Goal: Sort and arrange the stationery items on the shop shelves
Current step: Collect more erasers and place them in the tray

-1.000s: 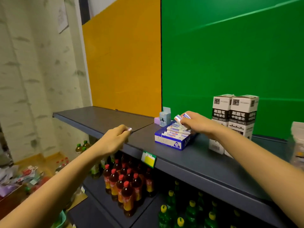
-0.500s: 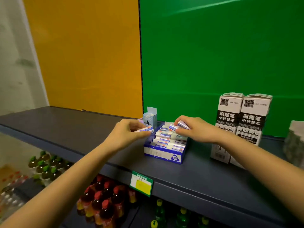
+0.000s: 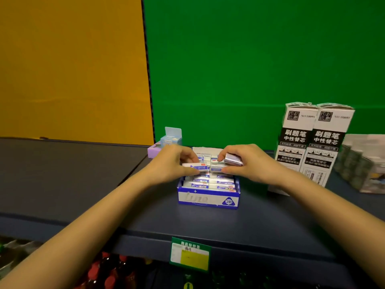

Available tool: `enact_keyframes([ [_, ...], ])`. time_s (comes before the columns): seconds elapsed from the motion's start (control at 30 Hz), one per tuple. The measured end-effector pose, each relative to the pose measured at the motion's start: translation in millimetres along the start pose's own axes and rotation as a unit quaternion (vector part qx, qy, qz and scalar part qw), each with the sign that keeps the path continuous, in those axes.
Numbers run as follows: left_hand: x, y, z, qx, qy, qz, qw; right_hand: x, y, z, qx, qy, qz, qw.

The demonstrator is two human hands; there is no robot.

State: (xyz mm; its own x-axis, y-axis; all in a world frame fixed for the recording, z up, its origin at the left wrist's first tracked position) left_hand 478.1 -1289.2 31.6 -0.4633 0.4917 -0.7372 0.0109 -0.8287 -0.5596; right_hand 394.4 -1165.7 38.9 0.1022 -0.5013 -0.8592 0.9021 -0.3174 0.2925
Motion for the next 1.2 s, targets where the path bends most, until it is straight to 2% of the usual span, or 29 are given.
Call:
enact_keyframes([
  [0.1,4.0,5.8,2.9,0.019,0.013,0.003,1.000,2.3,2.0,-0.2,0.008,-0.010,-0.021,1.000],
  [0.33,9.5,4.4,7.9,0.062,-0.015,0.058,0.996,5.5,3.0,-5.3,0.027,-0.024,-0.042,0.998],
  [0.6,8.5,2.9,8.3,0.097,-0.017,0.099,0.990,10.0,5.9,-3.3,0.036,0.004,-0.068,0.997],
  [0.83,10.9,7.1,9.8,0.092,-0.004,0.022,0.996,6.6,5.4,-5.8,0.040,-0.004,-0.066,0.997],
  [1.0,10.8,8.0,9.1,0.091,-0.007,0.023,0.996,11.7,3.9,-5.3,0.055,0.013,-0.047,0.997],
  [1.13,-2.8,-3.0,5.9,0.099,-0.063,-0.033,0.993,8.7,12.0,-6.7,0.070,-0.009,0.025,0.997],
  [1.2,-5.6,-11.3,6.4,0.090,-0.052,-0.088,0.991,2.1,14.4,-6.6,0.091,-0.033,0.069,0.993],
])
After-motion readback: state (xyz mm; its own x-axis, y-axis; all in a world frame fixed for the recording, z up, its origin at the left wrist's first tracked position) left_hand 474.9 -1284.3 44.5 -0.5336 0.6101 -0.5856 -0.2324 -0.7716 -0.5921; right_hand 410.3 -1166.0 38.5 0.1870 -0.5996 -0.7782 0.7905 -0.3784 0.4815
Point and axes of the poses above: each hand's wrist, its own z-axis towards the middle knuckle, its own x-axis out of the palm, y = z × x, the point moved 8 cm from there along z, towards the middle knuckle, and after that the axes turned 6 degrees about -y, right-handed, at the moved point
